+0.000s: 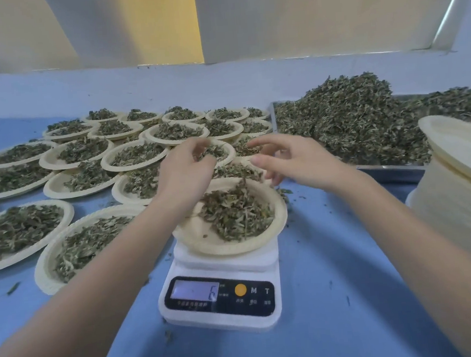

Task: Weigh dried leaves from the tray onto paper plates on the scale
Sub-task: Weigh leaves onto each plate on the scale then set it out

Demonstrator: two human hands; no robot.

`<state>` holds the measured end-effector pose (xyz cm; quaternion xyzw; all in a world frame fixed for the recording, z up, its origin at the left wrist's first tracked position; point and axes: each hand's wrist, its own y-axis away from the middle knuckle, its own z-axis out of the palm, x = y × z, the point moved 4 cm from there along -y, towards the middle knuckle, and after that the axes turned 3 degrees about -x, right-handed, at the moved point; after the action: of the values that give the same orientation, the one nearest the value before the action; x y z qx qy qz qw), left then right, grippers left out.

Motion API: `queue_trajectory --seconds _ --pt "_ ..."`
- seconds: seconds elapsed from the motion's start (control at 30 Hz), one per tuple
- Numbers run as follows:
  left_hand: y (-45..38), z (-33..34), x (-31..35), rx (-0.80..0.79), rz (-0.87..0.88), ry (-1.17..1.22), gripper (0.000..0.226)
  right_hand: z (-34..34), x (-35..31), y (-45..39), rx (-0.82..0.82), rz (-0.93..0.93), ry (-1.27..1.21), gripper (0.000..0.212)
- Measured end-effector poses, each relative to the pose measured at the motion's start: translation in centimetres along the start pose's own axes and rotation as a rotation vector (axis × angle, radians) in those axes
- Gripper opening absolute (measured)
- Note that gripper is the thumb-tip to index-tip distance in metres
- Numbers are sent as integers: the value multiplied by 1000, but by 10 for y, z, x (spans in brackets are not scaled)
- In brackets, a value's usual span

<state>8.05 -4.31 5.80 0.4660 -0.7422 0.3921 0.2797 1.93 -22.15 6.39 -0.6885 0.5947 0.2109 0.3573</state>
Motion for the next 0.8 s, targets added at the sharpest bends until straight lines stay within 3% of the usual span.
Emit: queue_trajectory --seconds 0.1,0.17,0.27,0.33,0.4,0.47,0.6,0.7,0.8 --pt "-15 8 9 -38 25 2 36 -27 37 -18 173 83 227 29" --pt "-24 14 12 -47 39 -3 37 -44 67 -33 238 223 466 36" --pt "-35 20 12 -52 51 -14 37 -59 107 -55 102 507 638 57" --pt "-41 23 11 -58 54 -7 36 -57 121 -67 -68 593 640 69" --pt "-46 25 10 -58 52 3 34 -48 125 -77 -218 606 583 67" --pt "-50 27 8 -58 45 -1 34 -41 123 -85 -234 558 563 50" --pt "-53 27 6 -65 42 3 34 -37 116 -95 -90 461 665 24" --pt "-51 27 5 -67 43 9 32 -45 115 -90 63 475 491 13" --pt "-48 27 7 -64 46 4 31 -55 108 -79 258 442 281 16"
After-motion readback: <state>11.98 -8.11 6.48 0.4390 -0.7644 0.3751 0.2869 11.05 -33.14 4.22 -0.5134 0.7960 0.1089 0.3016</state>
